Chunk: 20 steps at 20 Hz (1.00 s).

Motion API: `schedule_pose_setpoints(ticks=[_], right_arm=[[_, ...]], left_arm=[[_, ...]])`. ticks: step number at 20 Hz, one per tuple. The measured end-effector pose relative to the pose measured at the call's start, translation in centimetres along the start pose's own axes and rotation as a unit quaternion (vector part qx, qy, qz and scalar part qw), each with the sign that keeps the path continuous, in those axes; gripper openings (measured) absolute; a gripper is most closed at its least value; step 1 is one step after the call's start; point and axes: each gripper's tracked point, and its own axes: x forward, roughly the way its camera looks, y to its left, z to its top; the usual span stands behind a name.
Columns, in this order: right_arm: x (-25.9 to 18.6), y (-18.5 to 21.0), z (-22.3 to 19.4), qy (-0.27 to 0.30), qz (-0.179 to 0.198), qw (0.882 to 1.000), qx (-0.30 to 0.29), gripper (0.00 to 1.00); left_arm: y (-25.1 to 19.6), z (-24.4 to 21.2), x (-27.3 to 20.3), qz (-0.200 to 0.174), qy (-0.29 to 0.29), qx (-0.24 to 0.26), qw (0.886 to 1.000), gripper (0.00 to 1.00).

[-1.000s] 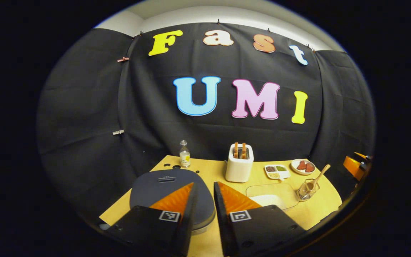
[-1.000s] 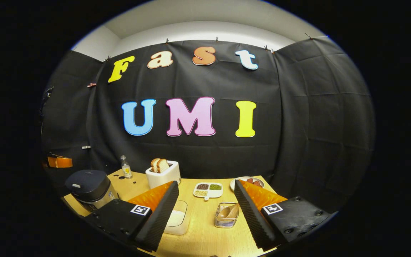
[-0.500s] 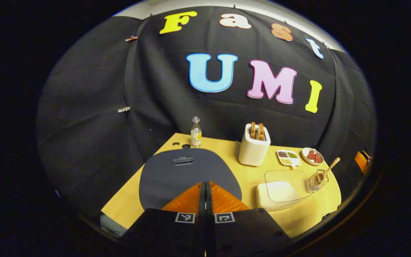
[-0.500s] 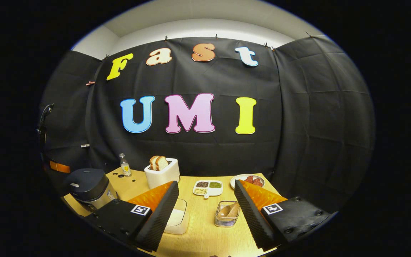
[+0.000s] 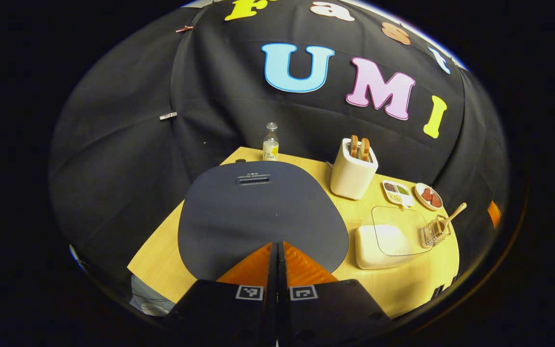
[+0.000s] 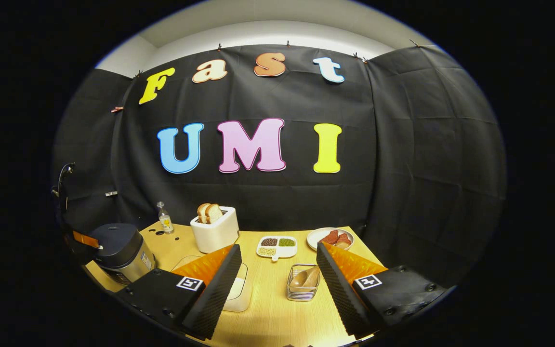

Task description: Close the left gripper, press the button to open the rice cooker; take a wooden spoon from the chopstick holder with the right hand, scoop a spoonful of rice and pour it into the rice cooker, then put the wooden spoon back into the chopstick holder.

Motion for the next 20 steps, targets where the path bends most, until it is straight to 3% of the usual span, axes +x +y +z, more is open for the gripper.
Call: schedule_pose_setpoints(ticks=[3, 6, 12, 15, 20], right_arm=[[0.1, -0.4, -0.6, 0.008, -0.004, 1.000, 0.005, 0.98], [0.0, -0.6, -1.0, 0.016, -0.006, 1.000, 0.013, 0.98], [-0.2, -0.7, -1.9, 0.028, 0.001, 0.999, 0.022, 0.98], [-0.1, -1.0, -2.2, 0.032, 0.005, 0.999, 0.029, 0.98], [1.6, -2.1, -1.9, 0.028, 0.006, 0.999, 0.030, 0.98]], left_arm=[[-0.2, -0.4, 0.4, 0.015, 0.001, 0.017, 1.000, 0.06], [-0.1, -1.0, 0.6, 0.014, 0.009, 0.003, 1.000, 0.07], [-0.3, 0.3, -0.3, 0.016, -0.032, -0.007, 0.999, 0.06], [-0.1, 5.2, -3.4, 0.046, -0.123, -0.013, 0.991, 0.06], [0.3, 14.6, -9.1, 0.110, -0.255, 0.003, 0.961, 0.07]])
